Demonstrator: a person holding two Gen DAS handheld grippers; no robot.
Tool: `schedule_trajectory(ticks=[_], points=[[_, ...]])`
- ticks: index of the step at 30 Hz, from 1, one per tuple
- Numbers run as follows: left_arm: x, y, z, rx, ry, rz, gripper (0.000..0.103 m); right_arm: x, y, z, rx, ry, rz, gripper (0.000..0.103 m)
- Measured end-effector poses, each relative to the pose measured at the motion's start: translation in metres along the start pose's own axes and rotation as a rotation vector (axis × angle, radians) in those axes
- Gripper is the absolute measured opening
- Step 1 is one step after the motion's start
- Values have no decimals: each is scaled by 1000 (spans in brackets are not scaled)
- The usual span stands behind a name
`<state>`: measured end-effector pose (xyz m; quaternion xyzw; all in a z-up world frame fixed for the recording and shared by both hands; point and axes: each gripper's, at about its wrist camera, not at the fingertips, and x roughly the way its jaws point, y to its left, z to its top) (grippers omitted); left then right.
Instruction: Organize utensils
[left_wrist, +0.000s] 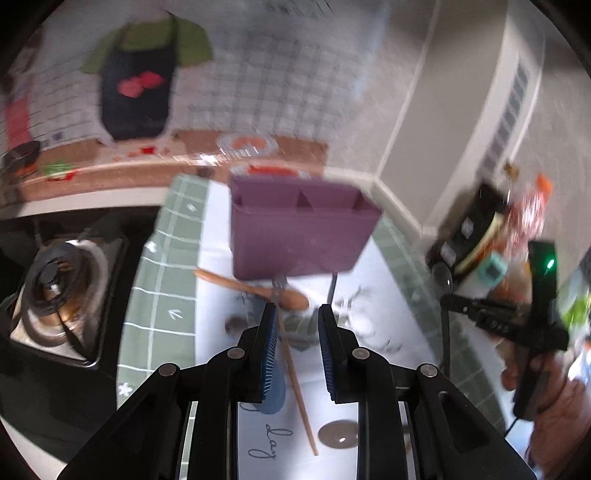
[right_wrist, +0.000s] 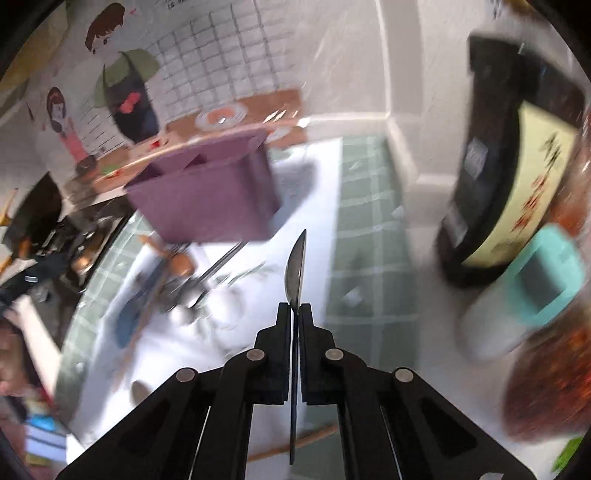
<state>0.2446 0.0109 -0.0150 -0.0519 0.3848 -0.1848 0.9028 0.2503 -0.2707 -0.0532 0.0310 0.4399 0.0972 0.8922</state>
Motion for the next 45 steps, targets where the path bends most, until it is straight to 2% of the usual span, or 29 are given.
schedule_trajectory(ticks=[2,4,8,10,12,14,15,16,17,18,19,20,22,26,28,30,32,33,34,35,36,37,39,41,42,45], points=[[18,-3,-3,22,62,-39,24,4,9,-12,-12,19,9,4],[34,-14,-5,97,119,-91,24,6,21,-24,-38,33,6,4],[64,-49,-4,399,189,-139,24,1,26,-38,-48,51,22,4],[84,-56,0,477,245,-165,29,2,29,-42,-60,61,17,4],[102,-57,4,506,283,-155,41,4,29,-48,-66,74,-2,5],[120,-48,9,477,305,-139,45,4,28,-50,-67,94,-9,12],[126,-40,11,437,317,-140,45,5,28,-52,-66,103,-17,25],[132,-32,12,392,332,-142,45,5,28,-54,-67,110,-26,42],[136,-23,12,344,345,-148,45,5,28,-55,-69,108,-32,51],[138,-16,12,305,352,-153,45,4,27,-55,-68,103,-36,65],[136,-10,9,282,354,-162,45,2,26,-54,-65,86,-41,70],[132,-7,5,276,355,-166,46,2,25,-53,-66,80,-46,72],[125,-6,-2,276,363,-170,47,7,25,-47,-88,81,-101,87],[102,-14,-27,303,387,-199,49,19,28,-36,-127,80,-128,88],[91,-23,-38,319,403,-229,50,29,31,-29,-147,96,-143,96],[82,-32,-49,344,416,-254,50,38,35,-24,-173,106,-183,96],[75,-41,-54,361,404,-266,50,43,38,-21,-174,95,-161,95],[74,-44,-53,364,392,-266,50,44,39,-20,-172,95,-154,89],[71,-47,-51,361,374,-263,50,48,40,-18,-172,106,-149,73],[70,-50,-48,355,356,-255,50,52,40,-18,-170,122,-144,64],[70,-52,-44,354,337,-241,50,57,40,-18,-165,146,-140,47],[71,-54,-41,359,324,-216,50,60,40,-18,-162,165,-136,38],[78,-56,-35,362,318,-153,50,60,41,-20,-175,162,-150,30],[92,-54,-29,320,351,-76,50,56,40,-22,-175,160,-150,30],[97,-50,-27,283,367,-60,49,50,38,-23,-164,144,-146,30],[108,-38,-20,175,394,-61,46,35,32,-24,-130,119,-125,30]])
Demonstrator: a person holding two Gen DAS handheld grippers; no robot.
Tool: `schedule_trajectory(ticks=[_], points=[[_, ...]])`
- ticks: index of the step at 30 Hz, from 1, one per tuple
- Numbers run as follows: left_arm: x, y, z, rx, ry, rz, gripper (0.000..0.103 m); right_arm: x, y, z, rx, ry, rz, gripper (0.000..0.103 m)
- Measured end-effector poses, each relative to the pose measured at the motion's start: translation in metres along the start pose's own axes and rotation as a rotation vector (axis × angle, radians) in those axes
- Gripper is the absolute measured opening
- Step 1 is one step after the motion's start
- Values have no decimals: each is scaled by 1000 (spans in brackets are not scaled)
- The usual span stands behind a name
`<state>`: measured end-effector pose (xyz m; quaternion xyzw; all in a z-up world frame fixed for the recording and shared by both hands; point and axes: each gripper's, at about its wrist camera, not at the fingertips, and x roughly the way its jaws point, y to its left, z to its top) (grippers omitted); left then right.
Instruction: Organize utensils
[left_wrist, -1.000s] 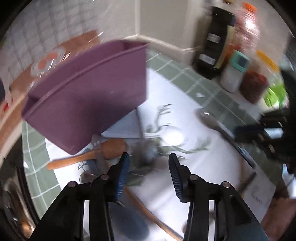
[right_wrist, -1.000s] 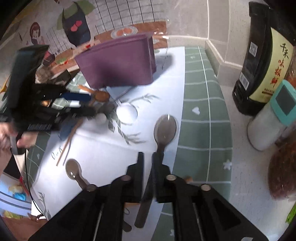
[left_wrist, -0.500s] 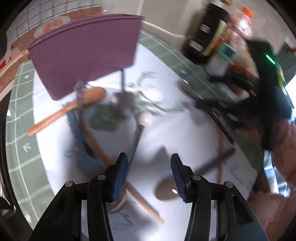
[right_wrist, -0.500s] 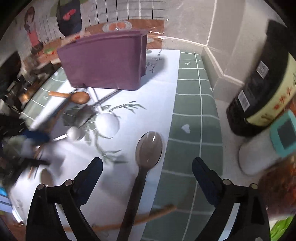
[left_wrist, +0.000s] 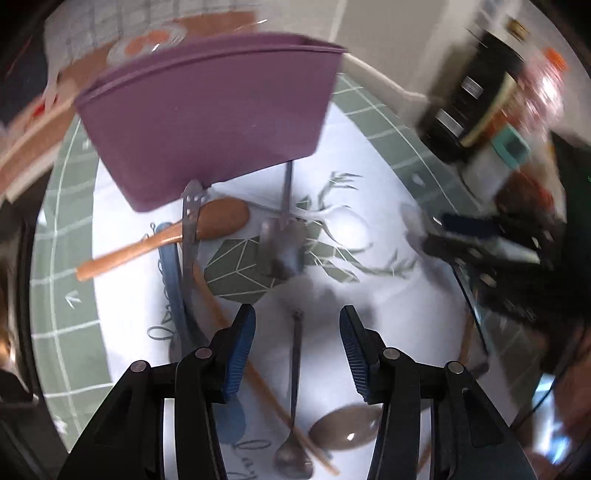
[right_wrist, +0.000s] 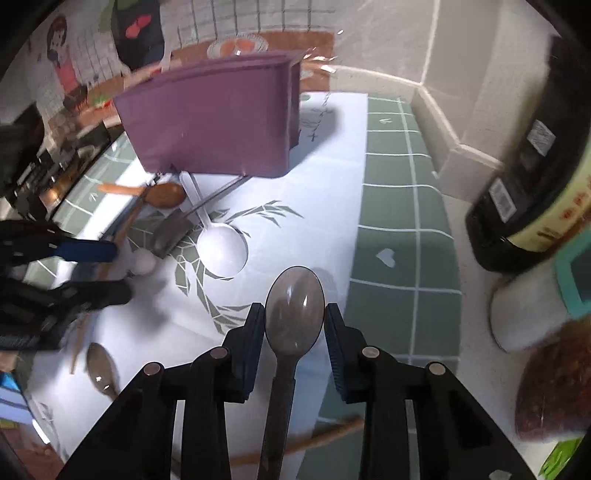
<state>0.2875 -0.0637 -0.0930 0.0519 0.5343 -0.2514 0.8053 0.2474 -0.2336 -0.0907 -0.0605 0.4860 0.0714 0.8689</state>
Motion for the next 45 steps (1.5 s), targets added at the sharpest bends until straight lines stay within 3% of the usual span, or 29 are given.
schedule_trajectory(ticks=[3,7,10,15,24,30,35,40,42,45], points=[[4,0,5,-23,2,16,41,-14,-9,-7,35,-20,24,30],[14,-14,9,20,6,46,39,-22,-13,-9,48,-27,30,30],[21,-21,8,41,-9,86,23,-25,-10,-9,44,-33,30,30],[10,-20,0,-10,-68,98,23,-37,-3,-8,19,-63,30,30],[-69,-12,-32,-136,-324,76,23,-62,13,-4,-10,-134,50,30],[-114,-19,-33,-167,-470,95,22,-95,25,8,-26,-229,86,30],[-185,-25,-12,-124,-653,74,23,-151,31,45,-53,-375,124,30],[-261,-21,47,-56,-841,82,23,-215,40,115,-121,-558,42,30],[-273,-16,65,-40,-892,110,23,-228,42,145,-122,-627,-18,30],[-271,2,90,-53,-908,117,23,-222,44,176,-109,-656,-47,30]])
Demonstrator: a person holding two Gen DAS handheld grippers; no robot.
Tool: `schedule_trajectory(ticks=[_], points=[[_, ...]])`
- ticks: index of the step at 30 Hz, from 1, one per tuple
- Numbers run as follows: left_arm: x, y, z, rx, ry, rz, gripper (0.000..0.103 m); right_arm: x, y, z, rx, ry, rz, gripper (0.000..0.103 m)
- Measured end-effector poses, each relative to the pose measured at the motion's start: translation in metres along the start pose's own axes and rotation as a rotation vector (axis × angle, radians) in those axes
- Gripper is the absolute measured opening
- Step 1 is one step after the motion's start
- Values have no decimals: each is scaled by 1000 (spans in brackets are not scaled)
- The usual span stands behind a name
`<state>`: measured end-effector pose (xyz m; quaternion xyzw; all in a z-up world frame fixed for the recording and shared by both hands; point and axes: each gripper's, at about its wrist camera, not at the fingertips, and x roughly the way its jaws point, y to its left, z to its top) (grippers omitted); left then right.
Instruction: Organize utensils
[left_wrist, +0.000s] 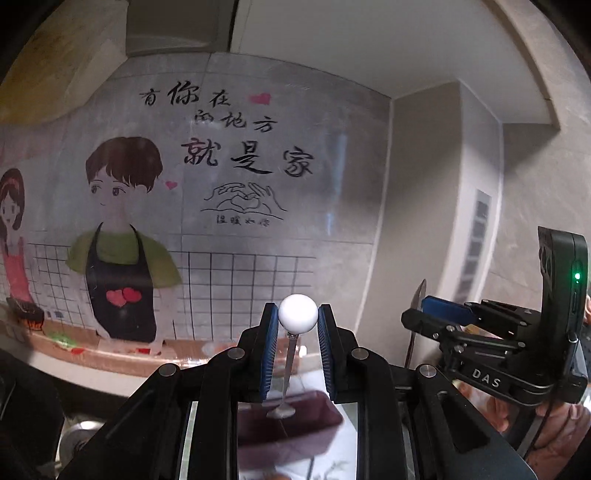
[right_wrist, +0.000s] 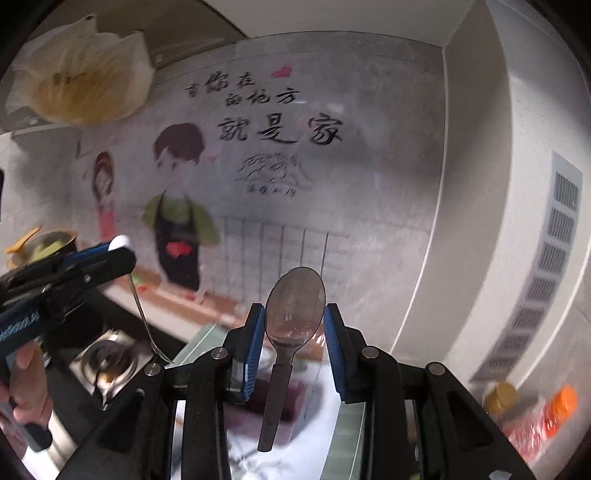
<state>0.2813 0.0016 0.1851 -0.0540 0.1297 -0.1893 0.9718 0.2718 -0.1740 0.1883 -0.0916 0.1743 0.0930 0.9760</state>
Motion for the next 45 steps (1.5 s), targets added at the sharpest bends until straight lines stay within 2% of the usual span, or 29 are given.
schedule_trajectory(ticks=[2,6,12,19,24,26,28,32,37,40,45], points=[[19,14,-3,-23,16,5,23,28,0,2,7,11,-12,30],[59,36,-27,-65,78,12,23,75,0,-14,33,47,-17,30],[111,63,-74,-141,186,-20,23,141,9,-59,50,150,-15,30],[149,74,-120,-161,330,-23,23,175,15,-98,47,252,17,30],[158,74,-148,-175,431,-23,25,186,19,-124,52,340,64,32],[156,74,-152,-181,448,-21,32,188,21,-130,60,373,83,36],[146,72,-149,-185,444,-17,35,182,21,-133,63,373,97,50],[117,69,-133,-165,414,18,43,154,20,-128,48,330,94,62],[68,59,-123,-114,384,97,54,102,19,-128,7,298,104,88],[40,55,-126,-88,370,135,60,74,24,-140,-46,298,107,97],[-2,50,-148,-60,377,191,67,40,44,-177,-180,335,126,98]])
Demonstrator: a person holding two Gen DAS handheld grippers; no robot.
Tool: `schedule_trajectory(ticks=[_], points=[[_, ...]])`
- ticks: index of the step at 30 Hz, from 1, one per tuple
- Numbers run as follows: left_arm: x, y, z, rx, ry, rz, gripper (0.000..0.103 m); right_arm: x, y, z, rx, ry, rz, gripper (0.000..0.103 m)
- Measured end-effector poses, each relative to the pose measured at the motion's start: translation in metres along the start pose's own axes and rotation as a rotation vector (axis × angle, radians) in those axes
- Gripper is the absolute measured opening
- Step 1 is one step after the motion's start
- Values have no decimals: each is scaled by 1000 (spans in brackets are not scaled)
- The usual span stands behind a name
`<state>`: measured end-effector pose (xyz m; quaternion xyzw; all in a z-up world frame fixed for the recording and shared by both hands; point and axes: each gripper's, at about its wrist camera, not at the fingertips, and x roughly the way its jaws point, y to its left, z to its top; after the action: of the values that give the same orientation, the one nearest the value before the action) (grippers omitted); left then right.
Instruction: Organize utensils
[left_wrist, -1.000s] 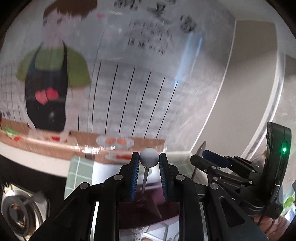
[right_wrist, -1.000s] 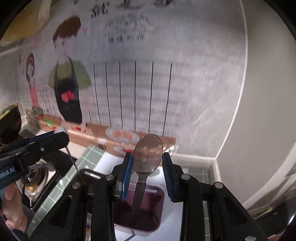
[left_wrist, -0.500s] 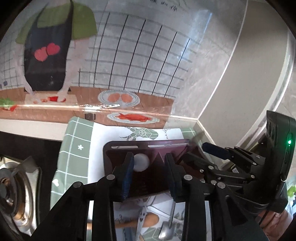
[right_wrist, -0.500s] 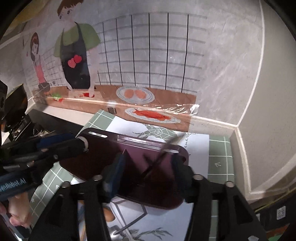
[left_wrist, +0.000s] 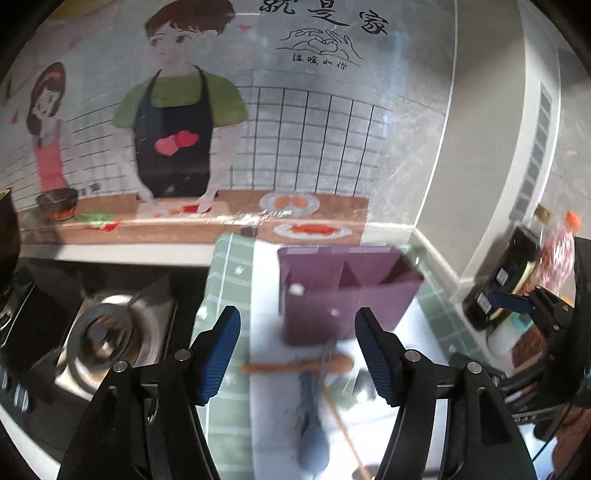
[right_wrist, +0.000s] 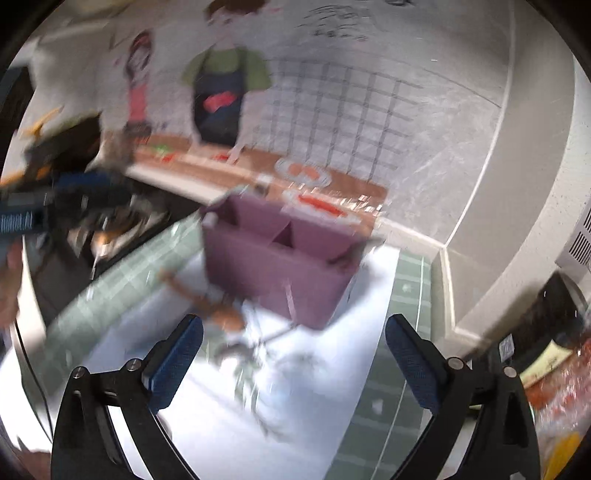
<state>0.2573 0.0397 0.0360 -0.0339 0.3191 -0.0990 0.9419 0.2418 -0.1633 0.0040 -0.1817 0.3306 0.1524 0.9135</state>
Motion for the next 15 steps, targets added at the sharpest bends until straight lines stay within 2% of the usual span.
schedule_trajectory(ticks=[3,6,8,10,14,15], points=[[-7,3,-24,-4,47,8,68,-2,19,-26,-54,46,31,98],[-10,9,-48,-32,94,22,68,-2,34,-46,-66,88,107,97],[-10,14,-63,-60,119,34,68,-1,46,-61,-79,127,183,91],[-9,18,-77,-83,146,38,68,0,58,-72,-99,155,218,78],[-6,22,-96,-112,185,38,68,9,82,-85,-137,210,304,62],[-5,23,-99,-116,194,37,68,12,85,-87,-140,219,315,55]])
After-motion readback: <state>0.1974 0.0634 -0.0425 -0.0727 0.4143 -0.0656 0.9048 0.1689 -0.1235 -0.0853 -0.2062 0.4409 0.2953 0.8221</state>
